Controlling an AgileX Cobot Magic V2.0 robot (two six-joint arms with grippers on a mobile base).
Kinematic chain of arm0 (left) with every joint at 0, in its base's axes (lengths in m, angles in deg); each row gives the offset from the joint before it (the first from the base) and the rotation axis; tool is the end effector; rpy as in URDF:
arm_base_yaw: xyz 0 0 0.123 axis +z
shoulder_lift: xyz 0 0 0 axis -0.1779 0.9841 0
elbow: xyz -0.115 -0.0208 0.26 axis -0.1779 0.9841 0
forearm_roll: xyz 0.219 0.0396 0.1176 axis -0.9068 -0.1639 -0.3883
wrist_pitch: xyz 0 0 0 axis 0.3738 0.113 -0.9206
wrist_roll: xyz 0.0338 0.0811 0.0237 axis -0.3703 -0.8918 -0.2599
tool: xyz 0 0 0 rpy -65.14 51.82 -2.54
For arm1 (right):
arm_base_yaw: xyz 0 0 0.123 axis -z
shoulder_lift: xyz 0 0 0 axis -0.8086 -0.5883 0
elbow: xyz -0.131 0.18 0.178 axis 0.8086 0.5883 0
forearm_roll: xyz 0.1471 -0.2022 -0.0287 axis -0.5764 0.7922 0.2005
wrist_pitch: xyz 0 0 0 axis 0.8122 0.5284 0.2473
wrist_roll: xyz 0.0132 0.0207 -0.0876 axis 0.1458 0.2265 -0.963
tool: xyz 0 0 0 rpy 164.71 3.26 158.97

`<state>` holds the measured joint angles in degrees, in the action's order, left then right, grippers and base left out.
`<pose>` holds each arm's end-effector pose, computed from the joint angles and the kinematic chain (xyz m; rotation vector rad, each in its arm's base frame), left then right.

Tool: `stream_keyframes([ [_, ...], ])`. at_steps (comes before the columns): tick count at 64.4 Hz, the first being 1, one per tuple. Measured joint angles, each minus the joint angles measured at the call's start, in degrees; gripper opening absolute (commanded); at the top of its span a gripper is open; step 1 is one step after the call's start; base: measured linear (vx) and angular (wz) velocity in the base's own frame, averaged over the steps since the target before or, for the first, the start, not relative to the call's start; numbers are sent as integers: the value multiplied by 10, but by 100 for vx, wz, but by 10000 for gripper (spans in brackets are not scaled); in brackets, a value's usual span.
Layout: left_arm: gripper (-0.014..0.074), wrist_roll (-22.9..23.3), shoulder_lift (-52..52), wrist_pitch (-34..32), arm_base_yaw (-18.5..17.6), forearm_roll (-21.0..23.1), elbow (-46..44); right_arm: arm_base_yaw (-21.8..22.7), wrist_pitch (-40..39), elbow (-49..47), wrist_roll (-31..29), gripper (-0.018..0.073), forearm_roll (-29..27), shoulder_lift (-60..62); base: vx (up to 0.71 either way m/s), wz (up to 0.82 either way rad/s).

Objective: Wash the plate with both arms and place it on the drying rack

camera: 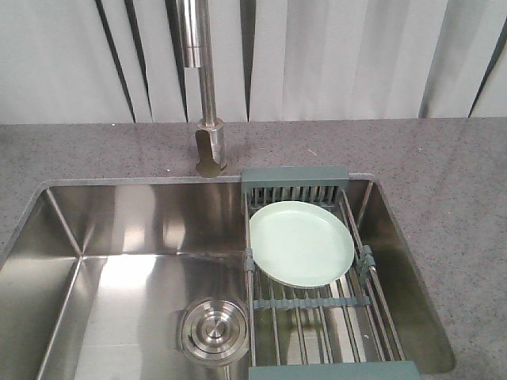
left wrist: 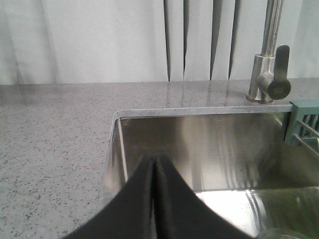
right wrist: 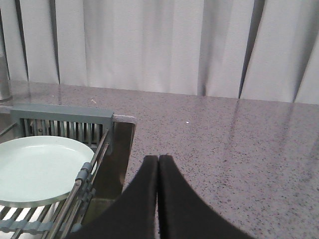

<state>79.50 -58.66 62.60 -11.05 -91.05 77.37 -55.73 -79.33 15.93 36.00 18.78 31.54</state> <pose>0.0564 0.0000 0.1918 -0.0507 1.6419 -0.0549 0.0566 0.0011 0.1962 -0.0709 1.5868 -0.0315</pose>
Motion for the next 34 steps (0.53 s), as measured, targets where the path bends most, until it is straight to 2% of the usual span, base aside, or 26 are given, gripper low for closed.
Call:
stream_keyframes([
  [34,-2,0,0,0,0,0,0,0,0,0,0,-10,0,0,0,0],
])
